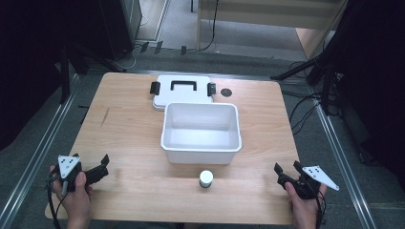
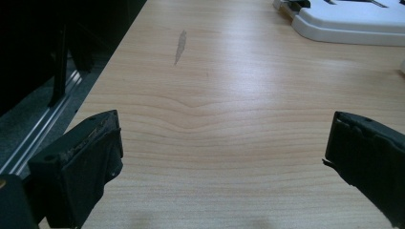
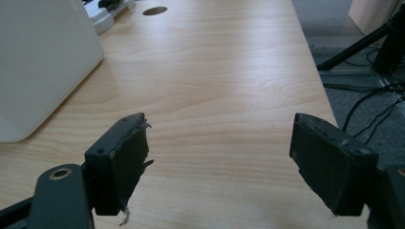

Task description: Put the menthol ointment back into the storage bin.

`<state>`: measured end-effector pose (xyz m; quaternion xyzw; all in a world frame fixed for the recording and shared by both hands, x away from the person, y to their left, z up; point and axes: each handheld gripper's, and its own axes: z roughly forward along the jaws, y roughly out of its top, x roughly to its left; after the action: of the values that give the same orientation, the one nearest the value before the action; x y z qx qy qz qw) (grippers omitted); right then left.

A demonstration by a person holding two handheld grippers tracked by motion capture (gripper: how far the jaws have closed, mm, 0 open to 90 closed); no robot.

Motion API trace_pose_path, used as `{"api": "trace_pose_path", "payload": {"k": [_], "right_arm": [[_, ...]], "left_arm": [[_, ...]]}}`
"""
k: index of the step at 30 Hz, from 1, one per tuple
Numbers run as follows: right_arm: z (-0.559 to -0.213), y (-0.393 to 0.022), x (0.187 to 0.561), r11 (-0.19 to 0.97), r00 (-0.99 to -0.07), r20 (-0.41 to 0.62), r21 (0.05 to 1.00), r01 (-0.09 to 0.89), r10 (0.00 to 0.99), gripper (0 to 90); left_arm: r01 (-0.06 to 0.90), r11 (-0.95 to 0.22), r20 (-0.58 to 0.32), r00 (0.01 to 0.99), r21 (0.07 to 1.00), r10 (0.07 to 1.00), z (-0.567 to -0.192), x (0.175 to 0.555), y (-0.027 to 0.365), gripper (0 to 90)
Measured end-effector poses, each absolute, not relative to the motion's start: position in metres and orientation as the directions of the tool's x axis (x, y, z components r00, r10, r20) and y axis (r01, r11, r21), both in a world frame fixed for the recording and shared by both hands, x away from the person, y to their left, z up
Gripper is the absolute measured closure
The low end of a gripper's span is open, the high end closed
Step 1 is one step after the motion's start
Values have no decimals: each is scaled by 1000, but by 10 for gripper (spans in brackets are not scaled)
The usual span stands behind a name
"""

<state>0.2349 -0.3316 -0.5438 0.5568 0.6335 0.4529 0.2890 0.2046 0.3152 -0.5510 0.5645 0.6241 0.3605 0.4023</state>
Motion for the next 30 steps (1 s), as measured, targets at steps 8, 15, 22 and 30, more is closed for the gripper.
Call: {"api": "trace_pose_path", "payload": {"k": [8, 15, 22, 30], "right_arm": [[-530, -325, 230, 53, -200, 76, 820, 569, 977, 213], [-505, -322, 231, 157, -246, 14, 733, 662, 969, 234], [-487, -297, 241, 363, -400, -60, 558, 746, 915, 221], [-478, -262, 252, 509, -523, -84, 399, 762, 848, 167]], "left_arm": [[410, -13, 31, -36, 912, 999, -551, 205, 301, 1], [396, 10, 3, -32, 918, 999, -551, 205, 304, 0], [417, 55, -54, -14, 907, 998, -551, 208, 310, 1], [429, 67, -62, -25, 901, 998, -551, 209, 310, 1]]}}
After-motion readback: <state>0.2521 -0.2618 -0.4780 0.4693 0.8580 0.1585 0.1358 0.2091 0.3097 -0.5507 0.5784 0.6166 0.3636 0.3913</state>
